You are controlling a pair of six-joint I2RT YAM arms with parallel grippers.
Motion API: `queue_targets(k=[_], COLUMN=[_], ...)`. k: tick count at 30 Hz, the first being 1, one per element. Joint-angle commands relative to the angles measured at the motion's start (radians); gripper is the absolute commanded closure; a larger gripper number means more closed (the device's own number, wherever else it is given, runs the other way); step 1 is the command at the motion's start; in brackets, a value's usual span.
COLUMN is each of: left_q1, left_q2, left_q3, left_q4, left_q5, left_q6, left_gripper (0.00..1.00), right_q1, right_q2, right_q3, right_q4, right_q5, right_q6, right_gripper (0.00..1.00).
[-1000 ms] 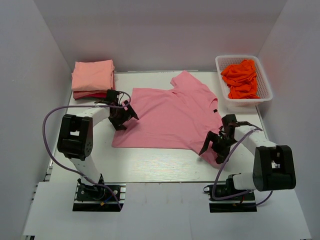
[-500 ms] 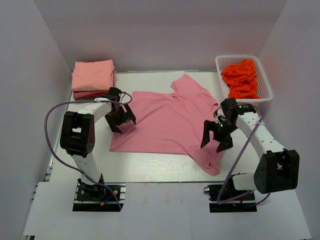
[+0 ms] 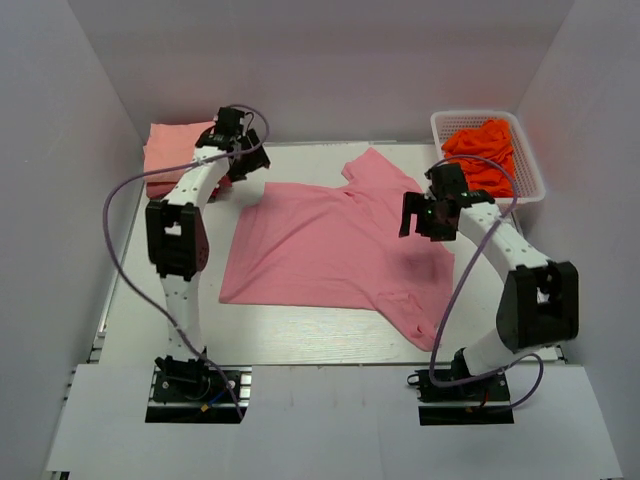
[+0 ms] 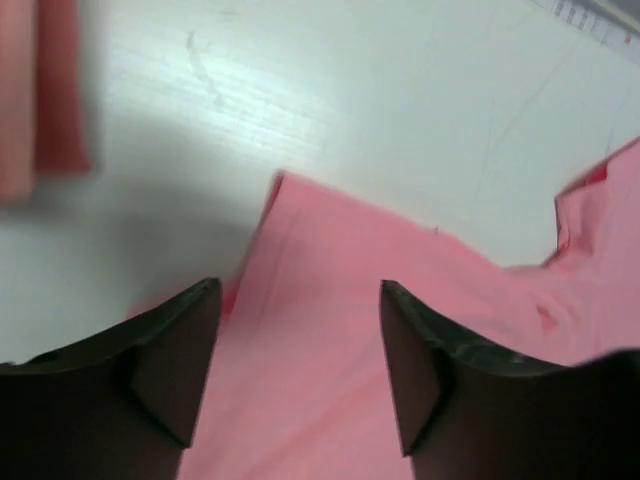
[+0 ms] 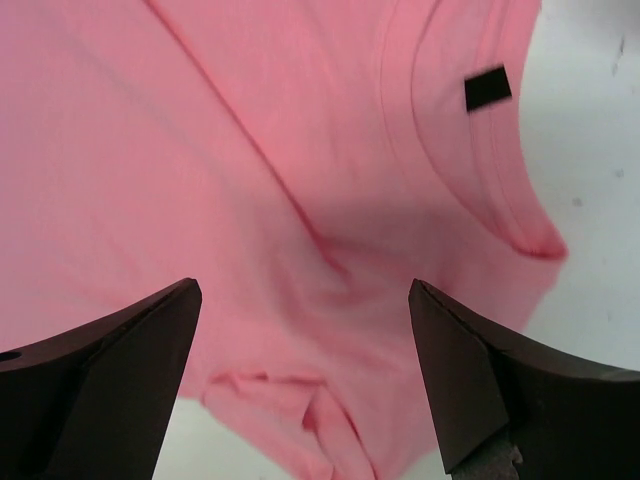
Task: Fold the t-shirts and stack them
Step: Flatten out the tshirt
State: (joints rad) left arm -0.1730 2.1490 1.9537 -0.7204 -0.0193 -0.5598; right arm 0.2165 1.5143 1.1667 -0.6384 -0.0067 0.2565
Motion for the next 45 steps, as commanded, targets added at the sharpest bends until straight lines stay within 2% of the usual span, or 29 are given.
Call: queue_targets(k=[1,3,4,5,9,15,17,18,20,22,26,29,33,37,42,45], left_q1=[0.004,0.004,0.004,0.004,0.004,-0.017,-0.017,-0.017,-0.017,-0.017,-0.017,-0.017,-0.037,-0.056,-0.085,-0.085], left_q2=[0.153,0.250,0.265,0.265,0.238,0.293,0.307,0.316,0.316,0.295,0.152,0.094,0.037,-0.003,-0.003,0.052], left_q3=[0.218,0.334,0.335,0.306,0.188,0.200,0.200,0.200,0.200,0.179,0.053,0.030,0.050,0.089,0.140,0.168], left_q4=[-0.013,-0.027,-0.014,0.007,0.093,0.064,0.078,0.078,0.088,0.131,0.240,0.286,0.312,0.334,0.352,0.333], left_q5=[0.013,0.061,0.071,0.084,0.094,0.076,0.076,0.097,0.153,0.182,0.173,0.159,0.060,-0.039,-0.163,-0.168], left_q6=[0.067,0.078,0.078,0.078,0.078,0.138,0.124,0.124,0.124,0.124,0.124,0.124,0.124,0.190,0.250,0.250], left_gripper=[0.28,0.33,0.33,0.37,0.40,0.42,0.56,0.76,1.00,1.00,1.00,1.00,1.00,1.00,1.00,1.00], right_q1=[0.009,0.006,0.006,0.004,0.000,-0.002,-0.005,-0.008,-0.008,-0.006,-0.014,-0.012,-0.014,-0.012,-0.016,-0.014], right_q2=[0.056,0.101,0.112,0.122,0.187,0.250,0.264,0.270,0.288,0.299,0.323,0.334,0.325,0.330,0.349,0.356], right_q3=[0.028,0.037,0.039,0.044,0.051,0.054,0.050,0.051,0.056,0.057,0.051,0.033,0.008,-0.005,-0.001,0.004], right_q4=[0.164,0.172,0.174,0.175,0.175,0.166,0.174,0.175,0.171,0.169,0.157,0.164,0.177,0.178,0.170,0.157], right_q5=[0.057,0.097,0.105,0.108,0.143,0.165,0.172,0.172,0.183,0.188,0.230,0.241,0.241,0.241,0.251,0.243], right_q6=[-0.019,-0.026,-0.025,-0.022,-0.003,0.006,0.007,0.006,0.004,0.006,0.021,0.036,0.046,0.055,0.053,0.055], right_gripper=[0.10,0.10,0.10,0.10,0.10,0.10,0.10,0.10,0.10,0.10,0.10,0.10,0.10,0.10,0.10,0.10])
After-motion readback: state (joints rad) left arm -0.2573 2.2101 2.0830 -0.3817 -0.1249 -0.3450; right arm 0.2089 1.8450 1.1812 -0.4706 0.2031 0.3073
